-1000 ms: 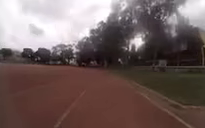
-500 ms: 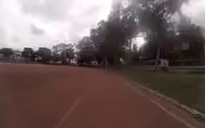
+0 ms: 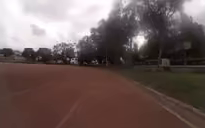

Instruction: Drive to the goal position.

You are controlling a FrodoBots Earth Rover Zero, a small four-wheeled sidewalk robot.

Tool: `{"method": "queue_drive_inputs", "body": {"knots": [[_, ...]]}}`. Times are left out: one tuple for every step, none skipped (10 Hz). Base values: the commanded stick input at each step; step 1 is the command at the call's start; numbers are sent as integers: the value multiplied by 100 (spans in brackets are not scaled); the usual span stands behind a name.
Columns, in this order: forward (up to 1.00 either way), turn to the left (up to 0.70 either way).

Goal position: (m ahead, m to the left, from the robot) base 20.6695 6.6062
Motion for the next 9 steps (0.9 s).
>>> {"method": "queue_drive_inputs", "body": {"knots": [[85,0],[85,0],[85,0],[85,0],[85,0],[85,0],[85,0],[85,0],[85,0]]}}
